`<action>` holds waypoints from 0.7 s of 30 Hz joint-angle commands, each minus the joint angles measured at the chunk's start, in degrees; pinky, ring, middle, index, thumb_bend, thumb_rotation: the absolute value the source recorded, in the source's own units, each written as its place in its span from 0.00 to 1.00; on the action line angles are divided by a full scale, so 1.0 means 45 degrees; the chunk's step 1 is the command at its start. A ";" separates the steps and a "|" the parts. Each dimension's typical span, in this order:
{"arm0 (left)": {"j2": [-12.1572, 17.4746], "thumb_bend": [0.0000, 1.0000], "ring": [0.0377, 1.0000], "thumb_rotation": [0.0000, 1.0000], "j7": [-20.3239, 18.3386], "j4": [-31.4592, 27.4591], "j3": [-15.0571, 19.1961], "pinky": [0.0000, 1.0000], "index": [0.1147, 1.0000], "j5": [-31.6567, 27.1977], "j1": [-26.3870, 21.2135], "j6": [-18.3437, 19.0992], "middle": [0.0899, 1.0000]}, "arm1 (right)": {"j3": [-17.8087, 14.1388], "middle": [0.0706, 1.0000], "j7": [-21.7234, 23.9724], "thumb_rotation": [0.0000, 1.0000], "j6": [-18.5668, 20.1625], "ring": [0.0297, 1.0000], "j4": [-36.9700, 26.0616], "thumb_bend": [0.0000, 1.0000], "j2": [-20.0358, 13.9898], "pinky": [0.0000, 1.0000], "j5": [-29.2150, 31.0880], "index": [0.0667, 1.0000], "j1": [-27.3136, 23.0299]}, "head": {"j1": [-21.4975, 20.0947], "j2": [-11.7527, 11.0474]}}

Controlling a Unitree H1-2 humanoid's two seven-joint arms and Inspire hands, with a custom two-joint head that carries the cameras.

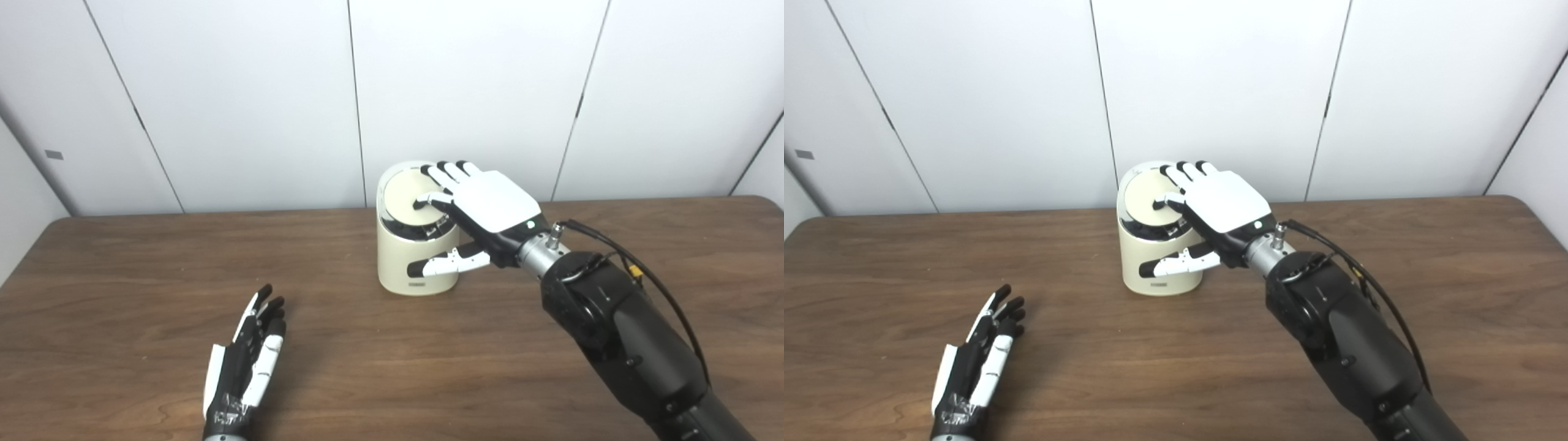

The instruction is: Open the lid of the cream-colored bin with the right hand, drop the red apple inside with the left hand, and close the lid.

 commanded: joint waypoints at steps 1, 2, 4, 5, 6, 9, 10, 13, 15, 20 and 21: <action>-0.0099 0.63 0.87 0.84 0.0080 -0.0178 -0.0058 0.85 0.96 0.0029 0.0068 -0.0058 0.88 | -0.0487 1.00 0.0132 1.00 0.0565 1.00 -0.0517 0.61 0.0267 1.00 0.0166 0.88 -0.0351 | -0.0016 0.0021; -0.0098 0.62 0.87 0.84 0.0053 -0.0214 -0.0066 0.85 0.96 -0.0001 0.0083 -0.0031 0.88 | -0.0662 1.00 0.0159 1.00 0.0746 1.00 -0.0670 0.61 0.0394 1.00 0.0197 0.89 -0.0367 | -0.0017 0.0022; -0.0080 0.62 0.88 0.84 0.0023 -0.0216 -0.0087 0.85 0.96 -0.0012 0.0106 -0.0098 0.88 | -0.1066 1.00 0.0247 1.00 0.1144 1.00 -0.0982 0.60 0.0628 1.00 0.0400 0.92 -0.0435 | -0.0025 0.0031; -0.0070 0.62 0.87 0.84 0.0022 -0.0202 -0.0094 0.85 0.96 0.0007 0.0119 -0.0130 0.87 | -0.1238 1.00 0.0254 1.00 0.1287 1.00 -0.1103 0.59 0.0717 1.00 0.0474 0.93 -0.0461 | -0.0029 0.0034; -0.0063 0.63 0.87 0.84 0.0023 -0.0192 -0.0097 0.85 0.96 0.0020 0.0127 -0.0149 0.87 | -0.1350 1.00 0.0265 1.00 0.1363 1.00 -0.1177 0.59 0.0776 1.00 0.0509 0.94 -0.0474 | -0.0029 0.0034; -0.0088 0.63 0.87 0.84 -0.0028 -0.0233 -0.0068 0.85 0.96 -0.0160 0.0124 -0.0121 0.87 | -0.1799 1.00 0.0222 0.97 0.1586 1.00 -0.1477 0.57 0.0793 1.00 0.0622 0.96 -0.0494 | -0.0045 0.0044; -0.0091 0.63 0.87 0.83 -0.0017 -0.0249 -0.0064 0.85 0.96 -0.0155 0.0121 -0.0117 0.87 | -0.1941 1.00 0.0255 0.97 0.1699 1.00 -0.1580 0.57 0.0788 1.00 0.0638 0.96 -0.0480 | -0.0053 0.0041; -0.0114 0.62 0.86 0.82 -0.0005 -0.0216 -0.0020 0.83 0.95 -0.0305 0.0091 -0.0256 0.87 | -0.2313 1.00 0.0198 0.98 0.1885 1.00 -0.1726 0.56 0.0766 1.00 0.0871 0.97 -0.0318 | -0.0077 0.0035; -0.0115 0.63 0.86 0.82 -0.0035 -0.0246 0.0004 0.83 0.95 -0.0428 0.0053 -0.0186 0.87 | -0.2651 1.00 0.0054 0.99 0.1950 1.00 -0.1879 0.58 0.0766 0.96 0.1202 0.98 -0.0029 | -0.0091 0.0038; -0.0162 0.66 0.89 0.79 -0.0242 -0.0412 0.0176 0.86 0.96 -0.1316 -0.0081 0.0249 0.90 | -0.3378 1.00 -0.0021 0.99 0.2085 1.00 -0.2587 0.58 0.0579 0.97 0.1983 0.98 0.1064 | -0.0060 0.0027; -0.0159 0.65 0.89 0.79 -0.0246 -0.0544 0.0195 0.86 0.96 -0.1382 -0.0095 0.0401 0.90 | -0.3502 1.00 0.0073 1.00 0.2067 1.00 -0.2709 0.57 0.0434 0.95 0.2201 0.98 0.1349 | -0.0060 0.0027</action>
